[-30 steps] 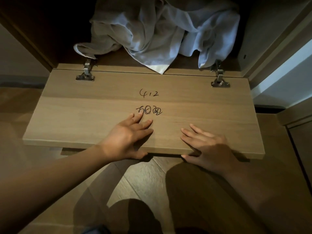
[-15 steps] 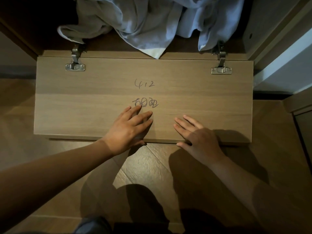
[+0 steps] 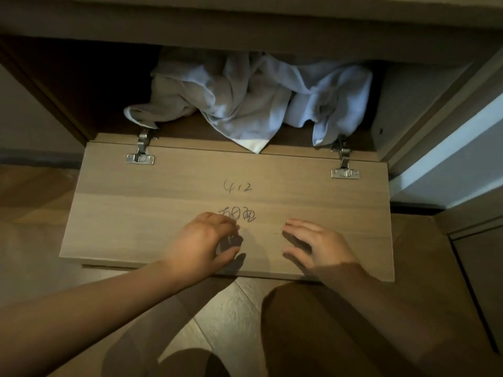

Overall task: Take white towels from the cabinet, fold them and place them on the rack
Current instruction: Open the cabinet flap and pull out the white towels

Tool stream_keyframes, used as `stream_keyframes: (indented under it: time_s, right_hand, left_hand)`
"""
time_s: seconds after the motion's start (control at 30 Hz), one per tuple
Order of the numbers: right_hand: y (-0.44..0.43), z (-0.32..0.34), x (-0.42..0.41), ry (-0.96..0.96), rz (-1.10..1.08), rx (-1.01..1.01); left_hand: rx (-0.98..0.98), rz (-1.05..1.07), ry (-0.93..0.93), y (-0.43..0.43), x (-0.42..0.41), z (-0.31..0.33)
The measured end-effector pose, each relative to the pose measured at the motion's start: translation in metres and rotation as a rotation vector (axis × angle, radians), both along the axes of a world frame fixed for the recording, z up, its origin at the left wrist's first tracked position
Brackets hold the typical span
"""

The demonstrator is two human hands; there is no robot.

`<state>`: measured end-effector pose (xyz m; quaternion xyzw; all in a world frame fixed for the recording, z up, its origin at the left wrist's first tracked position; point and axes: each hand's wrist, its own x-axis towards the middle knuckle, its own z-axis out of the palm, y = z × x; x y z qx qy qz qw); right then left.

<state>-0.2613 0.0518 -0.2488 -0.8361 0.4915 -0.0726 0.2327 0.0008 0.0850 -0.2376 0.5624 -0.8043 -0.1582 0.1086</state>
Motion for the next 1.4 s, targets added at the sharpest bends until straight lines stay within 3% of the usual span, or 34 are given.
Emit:
stream_keyframes:
  time_s: [0.23,0.57,0.77,1.07,1.17,1.4]
  right_hand:
    - [-0.047,0.040,0.024,0.038,0.057,-0.059]
    - [-0.131,0.035,0.107,0.030,0.040,-0.225]
    - [-0.163,0.028,0.148,-0.074,-0.039,-0.293]
    - [-0.202,0.016,0.196,-0.031,-0.224,-0.071]
    - [-0.212,0.014,0.200,-0.187,-0.274,0.000]
    - [-0.232,0.003,0.220,-0.839,-0.611,0.037]
  left_hand:
    - [-0.041,0.030,0.067,-0.034,0.025,0.018]
    - [-0.095,0.281,0.074,-0.052,0.074,0.013]
    - [-0.100,0.368,0.104,-0.058,0.090,0.013]
    - [-0.077,0.394,0.162,-0.061,0.102,0.007]
    - [-0.077,0.403,0.171,-0.064,0.102,0.008]
    - [-0.053,0.412,0.209,-0.071,0.102,0.008]
